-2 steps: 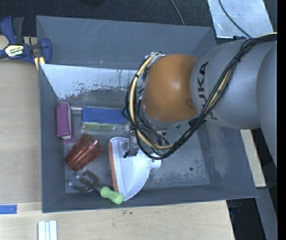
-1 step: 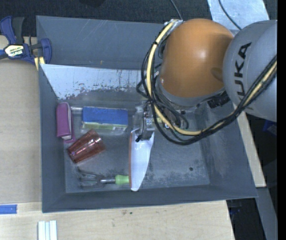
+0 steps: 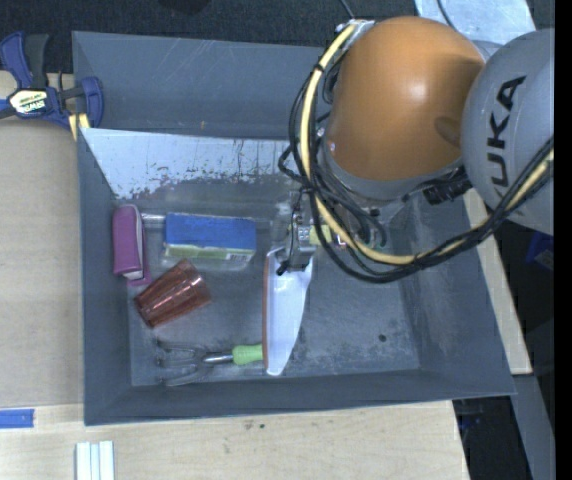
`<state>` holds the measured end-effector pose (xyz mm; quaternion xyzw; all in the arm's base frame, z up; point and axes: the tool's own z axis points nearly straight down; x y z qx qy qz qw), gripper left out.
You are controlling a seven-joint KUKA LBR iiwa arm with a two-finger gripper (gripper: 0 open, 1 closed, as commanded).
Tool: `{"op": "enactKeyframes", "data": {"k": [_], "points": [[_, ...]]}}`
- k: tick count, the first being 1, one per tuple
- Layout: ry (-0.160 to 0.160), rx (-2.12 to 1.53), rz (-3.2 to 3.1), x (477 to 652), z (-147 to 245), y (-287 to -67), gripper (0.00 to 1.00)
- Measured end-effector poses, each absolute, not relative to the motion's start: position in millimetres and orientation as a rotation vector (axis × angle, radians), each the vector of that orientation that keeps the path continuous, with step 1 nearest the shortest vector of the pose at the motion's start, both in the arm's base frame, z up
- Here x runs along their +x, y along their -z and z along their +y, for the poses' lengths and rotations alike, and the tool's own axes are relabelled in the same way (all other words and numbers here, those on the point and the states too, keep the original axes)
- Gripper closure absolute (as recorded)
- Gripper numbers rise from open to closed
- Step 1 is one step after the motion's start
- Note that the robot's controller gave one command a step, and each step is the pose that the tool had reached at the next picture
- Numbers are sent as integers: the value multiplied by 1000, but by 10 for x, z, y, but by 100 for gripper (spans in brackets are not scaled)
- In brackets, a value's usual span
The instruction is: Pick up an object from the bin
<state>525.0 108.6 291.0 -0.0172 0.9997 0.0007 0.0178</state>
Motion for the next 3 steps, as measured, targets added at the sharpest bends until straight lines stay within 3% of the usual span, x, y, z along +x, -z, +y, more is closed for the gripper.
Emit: {"op": "enactKeyframes", "data": {"k": [1, 2, 3], "points": [[9, -636, 3031, 5505, 663, -2600, 100], [-4, -191, 3092, 5398, 1112, -2527, 100], [9, -302, 3091, 5768, 500, -2073, 100]]}}
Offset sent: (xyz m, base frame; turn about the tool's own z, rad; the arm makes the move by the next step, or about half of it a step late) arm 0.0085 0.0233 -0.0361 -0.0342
